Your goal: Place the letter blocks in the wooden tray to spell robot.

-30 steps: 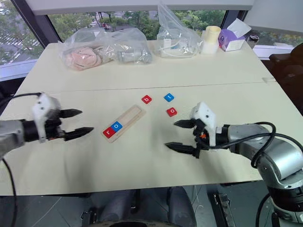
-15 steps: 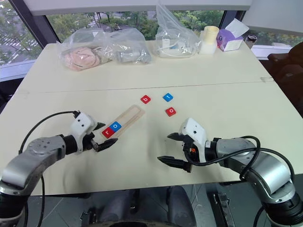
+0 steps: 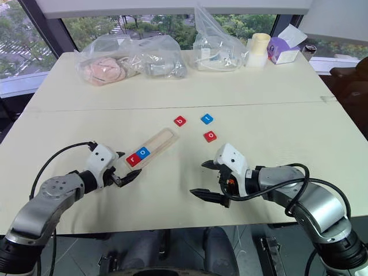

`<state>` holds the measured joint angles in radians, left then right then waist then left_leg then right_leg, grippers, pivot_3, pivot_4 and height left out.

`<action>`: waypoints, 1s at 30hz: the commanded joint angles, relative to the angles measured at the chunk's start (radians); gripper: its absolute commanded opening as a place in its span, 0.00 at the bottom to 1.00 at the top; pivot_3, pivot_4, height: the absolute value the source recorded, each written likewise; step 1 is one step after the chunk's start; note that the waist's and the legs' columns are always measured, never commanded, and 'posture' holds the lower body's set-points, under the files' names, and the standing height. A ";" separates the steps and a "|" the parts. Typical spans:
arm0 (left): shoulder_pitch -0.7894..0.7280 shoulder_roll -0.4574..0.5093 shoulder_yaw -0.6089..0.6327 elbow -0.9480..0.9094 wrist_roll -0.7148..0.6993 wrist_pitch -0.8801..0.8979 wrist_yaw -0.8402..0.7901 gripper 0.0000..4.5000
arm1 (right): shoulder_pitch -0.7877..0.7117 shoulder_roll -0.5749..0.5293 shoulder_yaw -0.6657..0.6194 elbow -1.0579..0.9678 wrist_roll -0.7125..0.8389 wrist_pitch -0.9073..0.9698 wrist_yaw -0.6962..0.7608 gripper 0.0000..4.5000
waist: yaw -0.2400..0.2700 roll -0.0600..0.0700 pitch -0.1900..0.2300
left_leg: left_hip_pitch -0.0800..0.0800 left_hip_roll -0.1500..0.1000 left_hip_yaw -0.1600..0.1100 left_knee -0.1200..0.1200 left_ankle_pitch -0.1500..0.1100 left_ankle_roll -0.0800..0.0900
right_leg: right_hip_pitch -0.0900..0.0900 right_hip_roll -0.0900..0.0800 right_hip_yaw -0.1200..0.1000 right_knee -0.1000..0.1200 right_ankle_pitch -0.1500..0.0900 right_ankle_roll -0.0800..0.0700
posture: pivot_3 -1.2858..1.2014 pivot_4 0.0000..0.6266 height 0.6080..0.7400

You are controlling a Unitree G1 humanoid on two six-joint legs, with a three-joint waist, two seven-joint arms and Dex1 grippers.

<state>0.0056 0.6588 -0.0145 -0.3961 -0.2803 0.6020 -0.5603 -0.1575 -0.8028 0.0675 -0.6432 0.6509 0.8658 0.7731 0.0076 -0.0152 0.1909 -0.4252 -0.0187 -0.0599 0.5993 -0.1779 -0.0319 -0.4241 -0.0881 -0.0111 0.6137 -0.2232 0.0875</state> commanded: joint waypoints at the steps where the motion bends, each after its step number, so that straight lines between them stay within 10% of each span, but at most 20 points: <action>1: 0.015 -0.059 0.017 0.020 -0.067 0.137 0.021 1.00 | -0.018 0.010 -0.009 -0.011 0.001 -0.019 -0.002 1.00 | 0.004 0.001 -0.001 | 0.000 0.000 0.000 0.000 0.000 0.000 | 0.000 0.000 0.000 0.000 0.000 0.000 | 0.52 0.24 1.00; 30: -0.101 -0.043 -0.034 0.048 0.000 0.180 0.008 1.00 | 0.016 0.031 -0.008 0.002 -0.051 -0.052 -0.037 1.00 | 0.006 0.003 -0.005 | 0.000 -0.001 0.000 0.001 0.000 0.000 | 0.001 0.000 0.000 0.000 0.000 0.001 | 0.52 0.24 1.00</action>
<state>-0.1040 0.6204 -0.0254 -0.3742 -0.2958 0.7578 -0.5653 -0.1364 -0.7806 0.0689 -0.6221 0.6005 0.8279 0.7399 0.0140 -0.0121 0.1863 -0.4248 -0.0194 -0.0604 0.6003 -0.1779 -0.0318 -0.4227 -0.0884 -0.0111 0.6136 -0.2235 0.0881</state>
